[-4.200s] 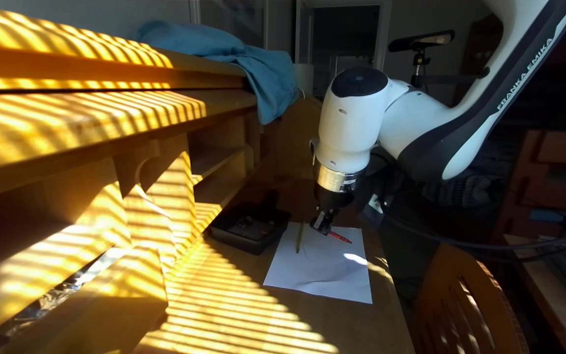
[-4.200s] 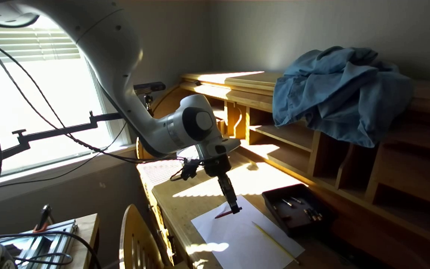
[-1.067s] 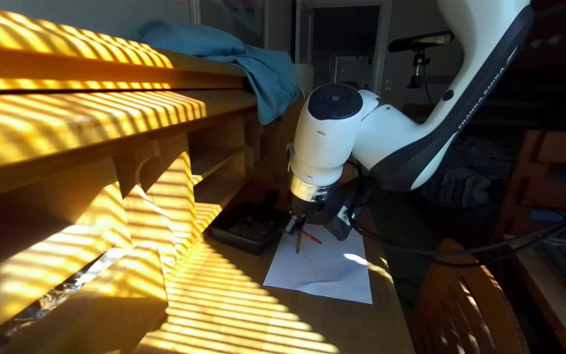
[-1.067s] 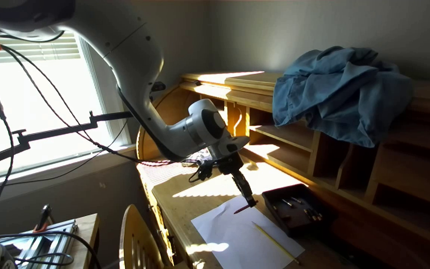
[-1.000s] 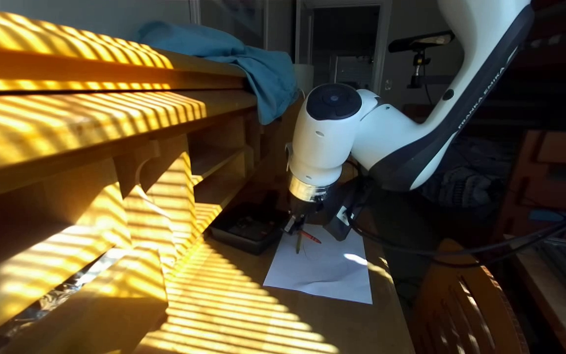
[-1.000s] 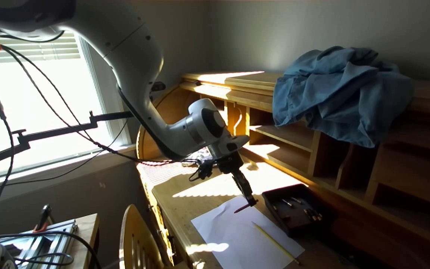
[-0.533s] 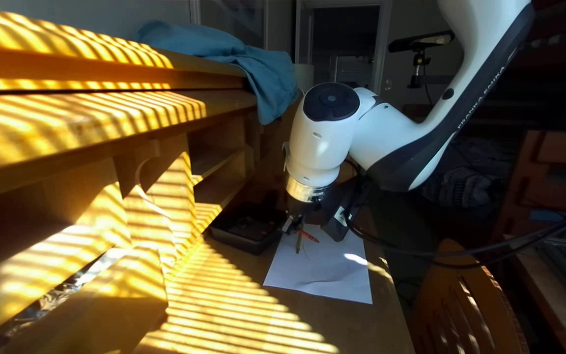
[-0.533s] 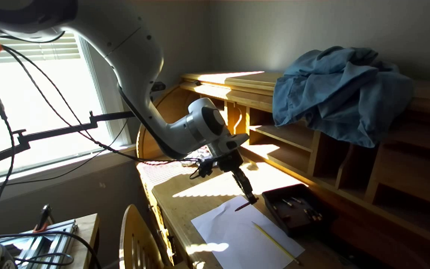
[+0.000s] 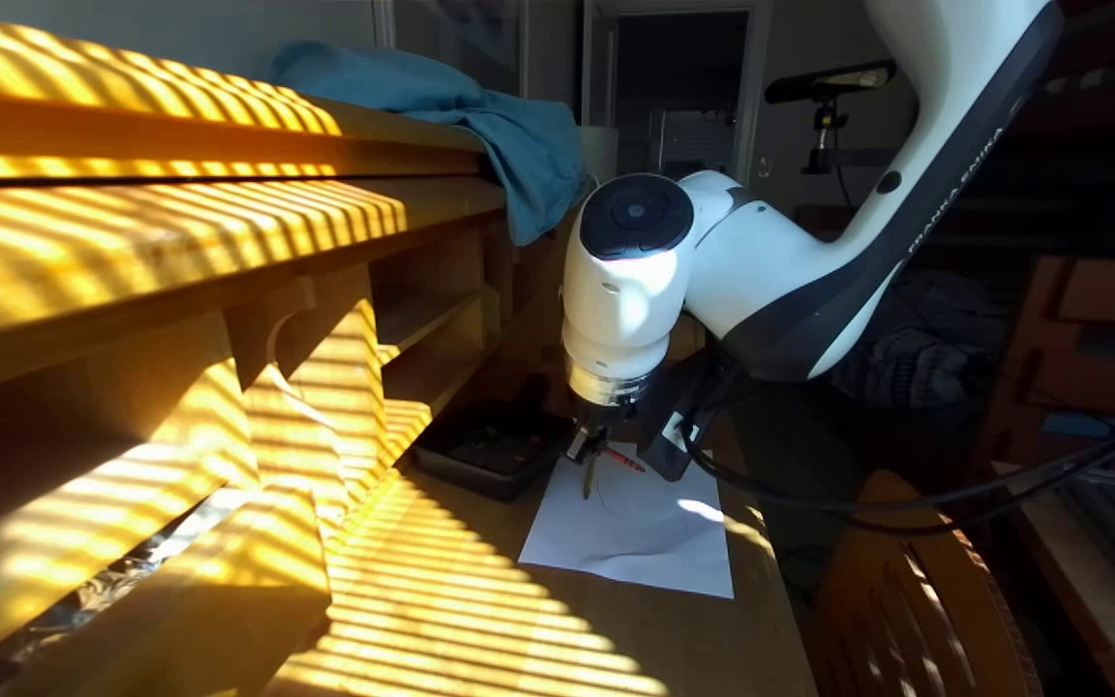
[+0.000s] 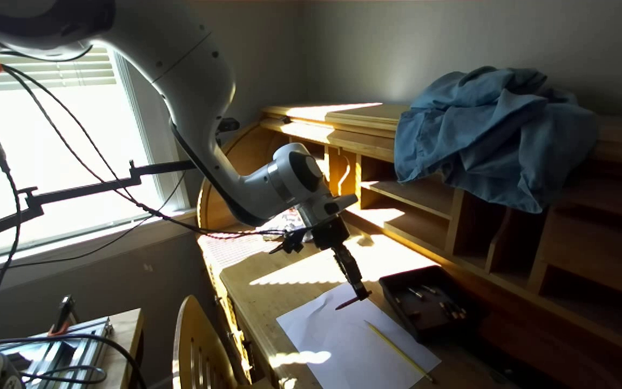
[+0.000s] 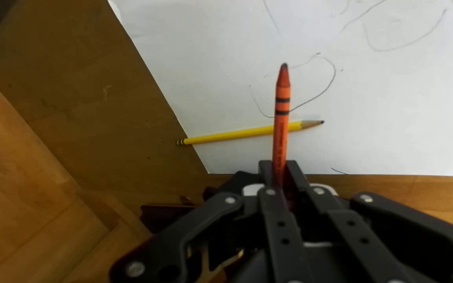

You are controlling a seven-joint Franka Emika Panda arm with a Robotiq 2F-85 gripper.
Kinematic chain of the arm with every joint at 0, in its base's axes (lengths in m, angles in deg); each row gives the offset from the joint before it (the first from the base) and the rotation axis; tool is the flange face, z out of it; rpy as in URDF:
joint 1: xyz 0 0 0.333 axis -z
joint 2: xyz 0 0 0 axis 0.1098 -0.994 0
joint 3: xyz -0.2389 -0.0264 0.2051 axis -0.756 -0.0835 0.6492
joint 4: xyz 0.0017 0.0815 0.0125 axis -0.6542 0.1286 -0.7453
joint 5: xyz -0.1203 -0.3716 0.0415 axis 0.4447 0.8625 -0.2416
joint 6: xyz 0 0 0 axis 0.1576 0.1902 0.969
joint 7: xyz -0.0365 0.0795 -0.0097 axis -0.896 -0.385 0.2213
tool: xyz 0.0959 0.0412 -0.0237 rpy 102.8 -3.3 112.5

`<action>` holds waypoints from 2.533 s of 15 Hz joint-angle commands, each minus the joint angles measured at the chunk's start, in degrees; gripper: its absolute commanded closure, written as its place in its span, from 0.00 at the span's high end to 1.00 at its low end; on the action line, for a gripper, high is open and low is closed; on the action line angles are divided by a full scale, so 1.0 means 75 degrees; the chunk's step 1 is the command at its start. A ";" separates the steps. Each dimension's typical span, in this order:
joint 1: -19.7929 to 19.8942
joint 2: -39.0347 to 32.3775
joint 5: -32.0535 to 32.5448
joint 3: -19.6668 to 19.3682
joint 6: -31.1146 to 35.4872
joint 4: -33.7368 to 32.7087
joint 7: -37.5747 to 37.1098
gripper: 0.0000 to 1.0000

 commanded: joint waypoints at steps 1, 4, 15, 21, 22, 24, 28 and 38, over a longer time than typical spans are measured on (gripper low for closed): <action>-0.0048 -0.0137 -0.0052 0.0174 -0.0787 -0.0314 -0.0377 0.02; -0.0121 -0.0234 -0.0011 0.0275 -0.1492 -0.0551 -0.0704 0.02; -0.0455 -0.1020 0.0516 0.0412 -0.3091 -0.1548 -0.1319 0.02; -0.0364 -0.0941 0.0312 0.0519 -0.3179 -0.1485 -0.1208 0.02; -0.0395 -0.0948 0.0350 0.0511 -0.3243 -0.1507 -0.1261 0.02; -0.0488 -0.0998 0.0377 0.0512 -0.3557 -0.1597 -0.1398 0.02; -0.0631 -0.1114 0.0461 0.0574 -0.4149 -0.1798 -0.1743 0.02; -0.0789 -0.1404 0.1802 0.0643 -0.4774 -0.1981 -0.2654 0.02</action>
